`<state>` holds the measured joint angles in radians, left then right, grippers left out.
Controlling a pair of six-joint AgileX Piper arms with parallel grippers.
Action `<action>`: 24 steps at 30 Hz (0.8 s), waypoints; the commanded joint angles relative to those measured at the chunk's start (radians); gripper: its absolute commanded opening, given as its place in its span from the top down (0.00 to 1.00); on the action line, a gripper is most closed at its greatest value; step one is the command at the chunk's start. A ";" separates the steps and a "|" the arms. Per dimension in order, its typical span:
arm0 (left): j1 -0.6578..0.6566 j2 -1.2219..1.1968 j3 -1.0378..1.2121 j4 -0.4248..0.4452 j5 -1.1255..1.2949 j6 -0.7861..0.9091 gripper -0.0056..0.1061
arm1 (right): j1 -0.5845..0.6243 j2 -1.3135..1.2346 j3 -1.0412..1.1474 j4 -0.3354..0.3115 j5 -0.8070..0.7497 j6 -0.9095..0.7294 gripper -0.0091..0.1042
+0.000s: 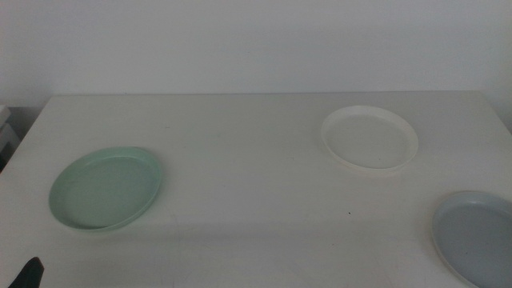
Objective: Stack the three bowls on top of each other.
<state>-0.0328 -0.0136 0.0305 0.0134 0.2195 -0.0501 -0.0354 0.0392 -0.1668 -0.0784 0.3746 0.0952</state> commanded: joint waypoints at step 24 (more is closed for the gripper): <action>-0.007 -0.014 -0.005 -0.007 -0.076 -0.012 0.18 | 0.002 1.022 -0.971 0.041 0.366 -0.028 0.44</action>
<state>-0.0328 -0.0136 0.0305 0.0134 0.2195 -0.0501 -0.0354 1.0159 -1.0667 -0.0362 0.7879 0.0804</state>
